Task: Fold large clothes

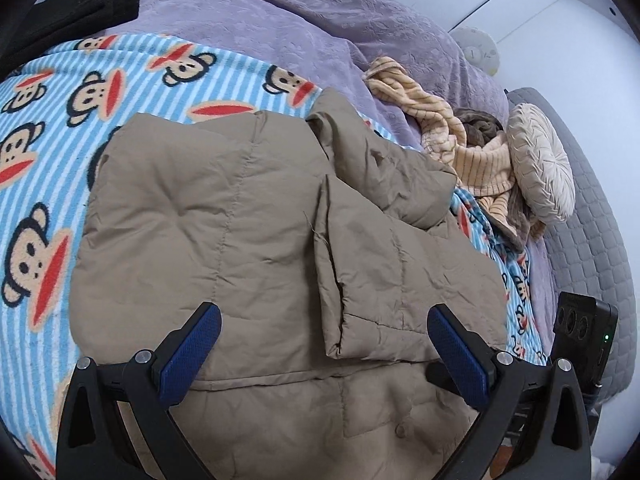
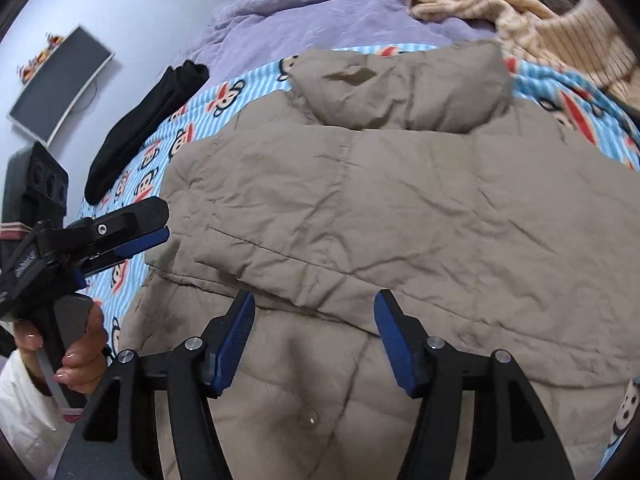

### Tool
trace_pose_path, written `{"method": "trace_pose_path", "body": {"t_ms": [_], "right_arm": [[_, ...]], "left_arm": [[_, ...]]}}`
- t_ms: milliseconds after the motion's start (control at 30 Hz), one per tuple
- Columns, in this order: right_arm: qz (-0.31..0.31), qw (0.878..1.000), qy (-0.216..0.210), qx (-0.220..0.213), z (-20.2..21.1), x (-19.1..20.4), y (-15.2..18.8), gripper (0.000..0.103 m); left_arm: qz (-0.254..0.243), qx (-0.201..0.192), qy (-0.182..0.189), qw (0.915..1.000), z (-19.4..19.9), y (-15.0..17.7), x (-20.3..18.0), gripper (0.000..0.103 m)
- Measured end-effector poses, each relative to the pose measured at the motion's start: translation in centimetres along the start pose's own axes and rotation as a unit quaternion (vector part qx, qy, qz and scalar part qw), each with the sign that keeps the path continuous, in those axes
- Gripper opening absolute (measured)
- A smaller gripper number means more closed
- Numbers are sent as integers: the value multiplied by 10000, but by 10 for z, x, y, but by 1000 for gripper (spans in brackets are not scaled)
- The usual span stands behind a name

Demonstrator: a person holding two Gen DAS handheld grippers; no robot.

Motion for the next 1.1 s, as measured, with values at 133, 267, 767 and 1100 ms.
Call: {"method": "trace_pose_path", "body": {"t_ms": [133,267,767,1100], "right_arm": [[-1331,9908,-224,-67,33,-73,25,66],[-2905,9550,-450,-403,62,-155,55,66],[-2612,9596,19,-1051,86,-200,7,9],[-2619,9623,303,-673,52,-217,26,9]], "left_arm": [[0,211,119,9997,-21,-3,-6,103],[-7,360,-84,9993,-47,-7,-11,103],[-216,348,-534,9977,-43,12,-13,13],[-534,211,-1198,9911,-46,14,-8,16]]}}
Point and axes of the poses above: each gripper's, at about its wrist camera, not at the fingertips, and z roughly against the way its jaws point, x to its left, y to its underside, the point moved 3 cm from there along -z, roughly the way its jaws point, and after that the axes turned 2 degrees about -z, right-handed, at the moved point
